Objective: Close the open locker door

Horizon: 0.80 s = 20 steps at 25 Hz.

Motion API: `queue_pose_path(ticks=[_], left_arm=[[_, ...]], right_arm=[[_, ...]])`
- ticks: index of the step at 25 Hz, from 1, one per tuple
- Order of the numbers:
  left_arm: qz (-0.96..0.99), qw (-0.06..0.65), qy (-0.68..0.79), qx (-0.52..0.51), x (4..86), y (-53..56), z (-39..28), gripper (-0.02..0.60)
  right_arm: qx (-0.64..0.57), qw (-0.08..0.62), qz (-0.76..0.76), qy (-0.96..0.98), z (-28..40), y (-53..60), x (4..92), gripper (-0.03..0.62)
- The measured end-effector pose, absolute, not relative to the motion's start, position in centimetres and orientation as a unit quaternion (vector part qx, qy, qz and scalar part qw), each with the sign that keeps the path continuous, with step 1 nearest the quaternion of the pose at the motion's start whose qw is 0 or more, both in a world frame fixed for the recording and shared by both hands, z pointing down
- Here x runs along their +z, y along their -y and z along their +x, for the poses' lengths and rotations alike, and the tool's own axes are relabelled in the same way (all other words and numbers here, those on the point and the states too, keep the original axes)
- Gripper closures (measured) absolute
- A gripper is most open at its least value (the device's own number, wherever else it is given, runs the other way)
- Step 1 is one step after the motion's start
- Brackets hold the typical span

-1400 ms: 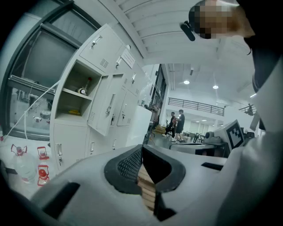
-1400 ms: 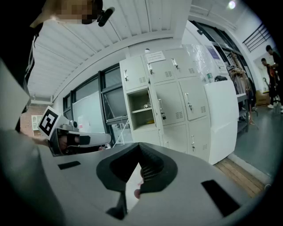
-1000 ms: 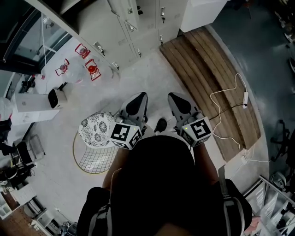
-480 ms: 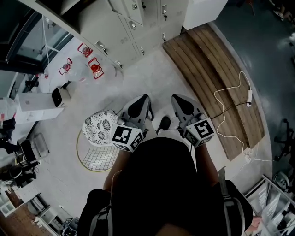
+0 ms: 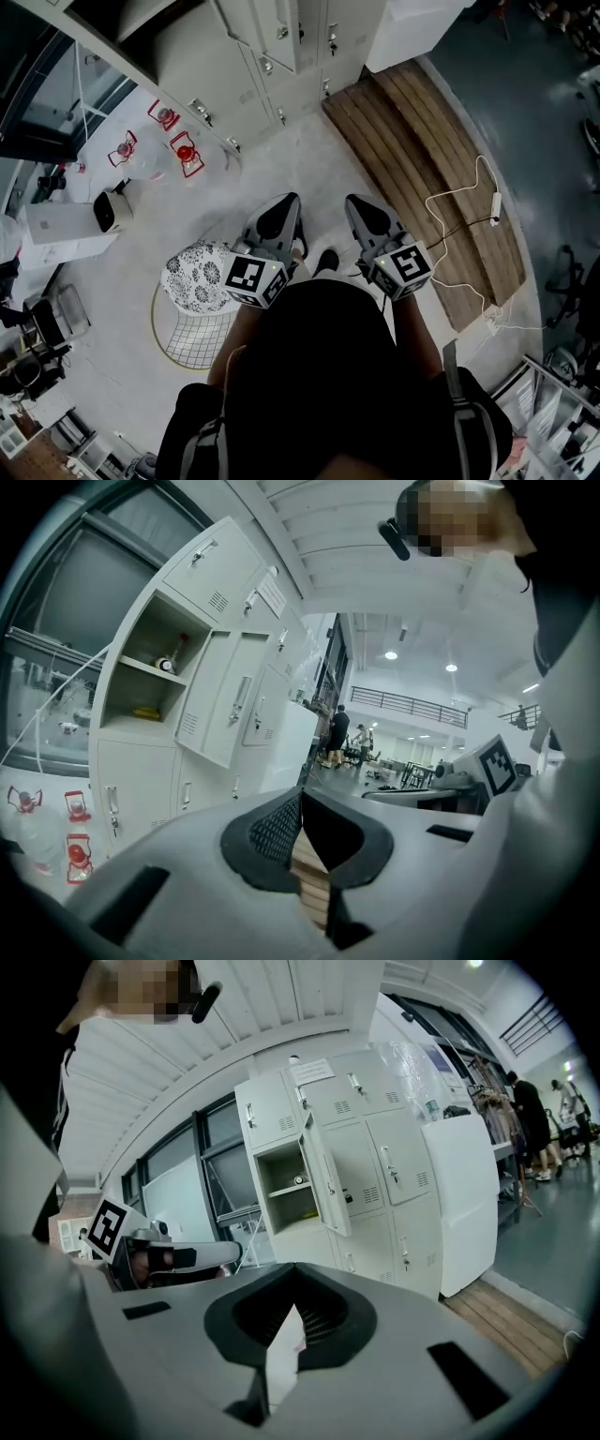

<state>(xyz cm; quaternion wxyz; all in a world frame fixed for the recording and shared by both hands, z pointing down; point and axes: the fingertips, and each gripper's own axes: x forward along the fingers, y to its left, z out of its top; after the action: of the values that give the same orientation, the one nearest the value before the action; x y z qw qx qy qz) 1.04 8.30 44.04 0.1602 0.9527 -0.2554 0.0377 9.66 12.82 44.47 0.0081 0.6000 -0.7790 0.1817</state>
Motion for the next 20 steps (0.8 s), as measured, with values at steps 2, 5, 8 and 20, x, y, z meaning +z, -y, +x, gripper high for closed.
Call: queue_pose_path(ticks=[2, 5, 8, 20], left_arm=[[0.954, 0.159, 0.252, 0.032, 43.8, -6.7, 1.1, 0.563], [0.957, 0.155, 0.242, 0.024, 43.4, -4.2, 1.3, 0.563], [0.959, 0.151, 0.238, 0.014, 42.9, -1.5, 1.1, 0.563], [0.962, 0.155, 0.226, 0.012, 44.1, 5.9, -0.3, 0.563]], right_arm=[[0.174, 0.011, 0.603, 0.779, 9.6, -11.2, 43.8, 0.591], [0.161, 0.014, 0.607, 0.778, 9.7, -8.6, 42.7, 0.591], [0.150, 0.014, 0.612, 0.777, 9.6, -5.9, 41.8, 0.591], [0.145, 0.017, 0.631, 0.762, 9.1, 1.4, 42.1, 0.591]])
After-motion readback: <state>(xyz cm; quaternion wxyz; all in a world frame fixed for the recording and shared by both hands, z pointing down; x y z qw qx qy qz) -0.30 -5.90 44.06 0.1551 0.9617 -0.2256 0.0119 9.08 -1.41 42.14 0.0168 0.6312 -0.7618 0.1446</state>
